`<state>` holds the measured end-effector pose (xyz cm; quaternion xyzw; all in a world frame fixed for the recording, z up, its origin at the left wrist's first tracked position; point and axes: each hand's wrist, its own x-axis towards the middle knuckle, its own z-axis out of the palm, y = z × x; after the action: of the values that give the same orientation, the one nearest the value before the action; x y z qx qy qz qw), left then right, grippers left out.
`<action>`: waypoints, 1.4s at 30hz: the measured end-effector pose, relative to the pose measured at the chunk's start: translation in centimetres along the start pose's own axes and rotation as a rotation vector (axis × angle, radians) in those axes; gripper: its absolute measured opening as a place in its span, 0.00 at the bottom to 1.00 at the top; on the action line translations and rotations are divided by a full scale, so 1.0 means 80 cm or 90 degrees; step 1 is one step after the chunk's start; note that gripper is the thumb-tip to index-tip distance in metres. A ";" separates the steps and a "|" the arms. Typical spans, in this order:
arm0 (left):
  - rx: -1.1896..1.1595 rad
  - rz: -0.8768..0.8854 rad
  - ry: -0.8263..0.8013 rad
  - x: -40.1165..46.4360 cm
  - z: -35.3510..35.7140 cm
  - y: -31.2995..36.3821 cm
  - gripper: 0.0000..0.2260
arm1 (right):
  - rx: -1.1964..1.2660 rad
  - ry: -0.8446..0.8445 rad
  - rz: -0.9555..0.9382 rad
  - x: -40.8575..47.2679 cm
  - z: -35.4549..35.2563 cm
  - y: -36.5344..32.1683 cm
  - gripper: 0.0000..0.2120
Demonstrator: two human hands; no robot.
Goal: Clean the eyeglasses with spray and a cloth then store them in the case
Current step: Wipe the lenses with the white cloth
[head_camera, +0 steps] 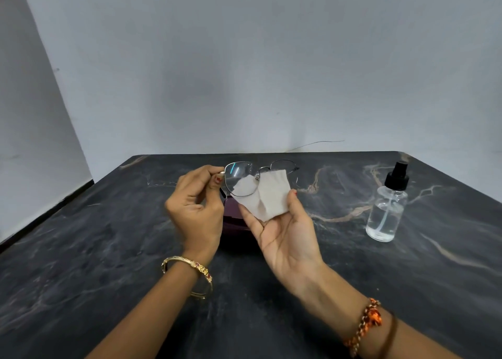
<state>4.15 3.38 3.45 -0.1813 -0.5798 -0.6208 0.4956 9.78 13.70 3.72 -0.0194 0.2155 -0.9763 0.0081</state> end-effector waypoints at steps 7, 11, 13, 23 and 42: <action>-0.014 -0.027 0.016 0.005 -0.002 -0.001 0.11 | -0.003 -0.018 -0.015 0.000 0.000 -0.002 0.14; -0.017 -0.033 0.017 0.005 -0.003 0.000 0.11 | -0.017 -0.039 -0.023 -0.002 0.002 -0.002 0.12; -0.017 -0.026 0.013 0.004 -0.002 0.003 0.10 | -0.024 -0.037 -0.025 -0.002 0.002 -0.002 0.11; 0.034 0.082 -0.107 -0.018 0.003 0.024 0.10 | -0.075 -0.026 -0.125 -0.002 0.009 -0.011 0.05; 0.090 0.187 -0.233 -0.008 -0.002 0.028 0.06 | -0.099 0.007 -0.100 0.000 0.015 -0.028 0.15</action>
<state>6.32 3.86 4.14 -0.3377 -0.6692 -0.4571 0.4787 9.83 15.21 5.73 -0.0313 0.2884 -0.9544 -0.0709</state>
